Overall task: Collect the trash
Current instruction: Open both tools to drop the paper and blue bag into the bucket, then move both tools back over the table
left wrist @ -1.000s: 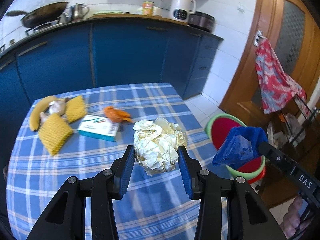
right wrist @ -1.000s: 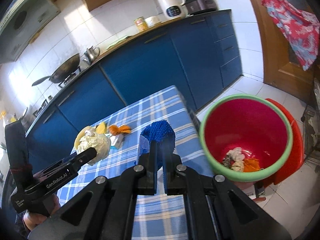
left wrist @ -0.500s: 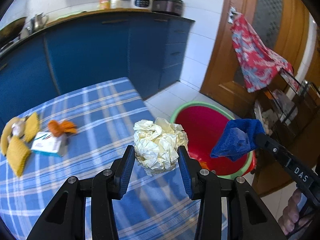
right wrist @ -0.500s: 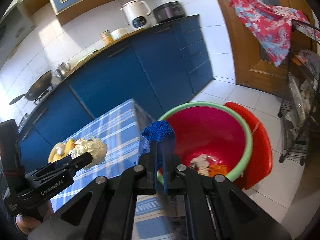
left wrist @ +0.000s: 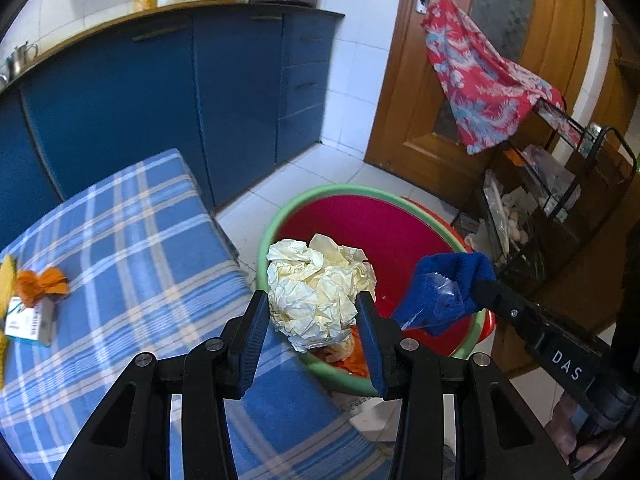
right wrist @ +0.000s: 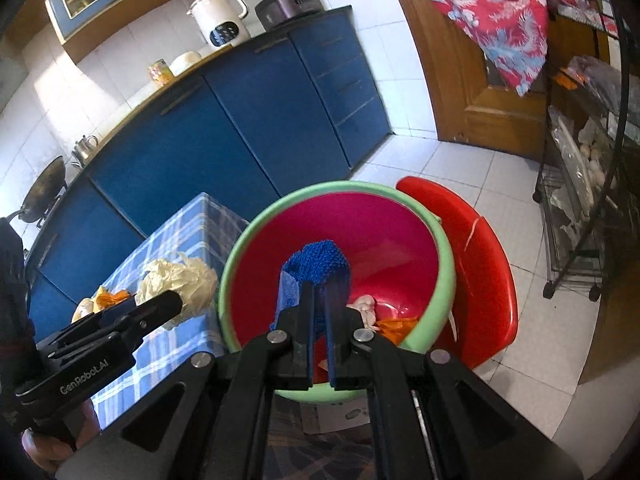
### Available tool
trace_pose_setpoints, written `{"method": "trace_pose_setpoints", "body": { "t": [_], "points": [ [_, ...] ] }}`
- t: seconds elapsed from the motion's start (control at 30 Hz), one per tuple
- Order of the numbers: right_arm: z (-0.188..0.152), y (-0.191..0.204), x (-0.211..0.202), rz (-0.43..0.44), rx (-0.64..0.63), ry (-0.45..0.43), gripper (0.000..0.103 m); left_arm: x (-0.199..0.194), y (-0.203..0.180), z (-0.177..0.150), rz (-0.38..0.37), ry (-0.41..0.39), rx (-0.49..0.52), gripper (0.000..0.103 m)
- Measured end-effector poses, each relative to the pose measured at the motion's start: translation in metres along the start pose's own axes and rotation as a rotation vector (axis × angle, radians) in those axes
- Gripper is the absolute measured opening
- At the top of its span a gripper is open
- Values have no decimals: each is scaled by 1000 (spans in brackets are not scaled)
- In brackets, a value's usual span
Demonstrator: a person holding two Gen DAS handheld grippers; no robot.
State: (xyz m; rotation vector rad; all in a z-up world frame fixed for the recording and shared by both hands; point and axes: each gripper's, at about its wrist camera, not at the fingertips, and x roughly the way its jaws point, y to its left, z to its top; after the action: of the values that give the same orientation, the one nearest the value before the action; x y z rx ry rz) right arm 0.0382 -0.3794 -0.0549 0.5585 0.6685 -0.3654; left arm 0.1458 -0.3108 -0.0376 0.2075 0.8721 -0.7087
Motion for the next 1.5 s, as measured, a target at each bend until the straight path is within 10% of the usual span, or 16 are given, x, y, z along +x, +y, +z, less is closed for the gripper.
{"method": "trace_pose_setpoints", "body": {
  "t": [0.67,1.5],
  "points": [
    [-4,-22,8,-15,61,13,28,7,-1,-1,4,15,-14,57],
    [-13,68,-36,96,-64,-28,47,-92,97,-36,160,-94,-229,57]
  ]
}}
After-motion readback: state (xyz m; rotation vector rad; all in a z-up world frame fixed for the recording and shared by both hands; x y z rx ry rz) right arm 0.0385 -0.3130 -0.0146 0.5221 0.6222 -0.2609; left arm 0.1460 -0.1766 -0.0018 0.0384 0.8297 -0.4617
